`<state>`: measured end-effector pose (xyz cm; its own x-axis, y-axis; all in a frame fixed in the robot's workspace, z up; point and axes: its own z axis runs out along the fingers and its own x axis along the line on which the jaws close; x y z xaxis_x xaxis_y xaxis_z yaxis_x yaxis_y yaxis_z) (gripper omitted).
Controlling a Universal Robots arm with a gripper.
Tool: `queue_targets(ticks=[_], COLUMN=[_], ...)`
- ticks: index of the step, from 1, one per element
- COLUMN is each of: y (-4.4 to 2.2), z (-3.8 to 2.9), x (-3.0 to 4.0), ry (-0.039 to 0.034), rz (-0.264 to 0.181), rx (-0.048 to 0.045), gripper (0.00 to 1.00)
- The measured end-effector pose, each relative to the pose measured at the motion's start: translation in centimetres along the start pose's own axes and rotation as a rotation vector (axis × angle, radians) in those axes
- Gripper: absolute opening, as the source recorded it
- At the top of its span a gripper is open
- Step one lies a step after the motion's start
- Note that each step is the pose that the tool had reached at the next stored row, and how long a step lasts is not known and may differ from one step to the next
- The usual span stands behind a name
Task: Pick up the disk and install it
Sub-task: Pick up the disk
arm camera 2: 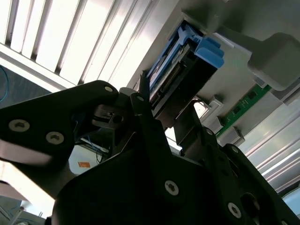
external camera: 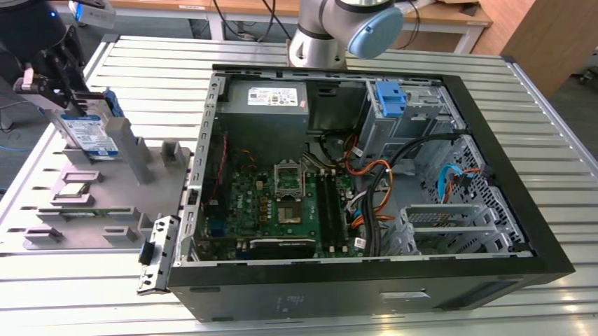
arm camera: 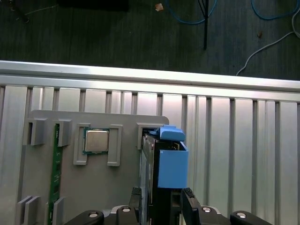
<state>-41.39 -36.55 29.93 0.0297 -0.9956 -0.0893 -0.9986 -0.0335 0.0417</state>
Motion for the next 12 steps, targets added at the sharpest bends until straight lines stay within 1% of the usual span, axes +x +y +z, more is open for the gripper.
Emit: queue_targets(ticks=[1, 12], y=[0.00, 0.01], z=[0.00, 0.00], x=[0.00, 0.00], ry=[0.0000, 0.0001], rz=[0.000, 0.000], rx=[-0.0028, -0.0032], gripper=[0.47, 0.47])
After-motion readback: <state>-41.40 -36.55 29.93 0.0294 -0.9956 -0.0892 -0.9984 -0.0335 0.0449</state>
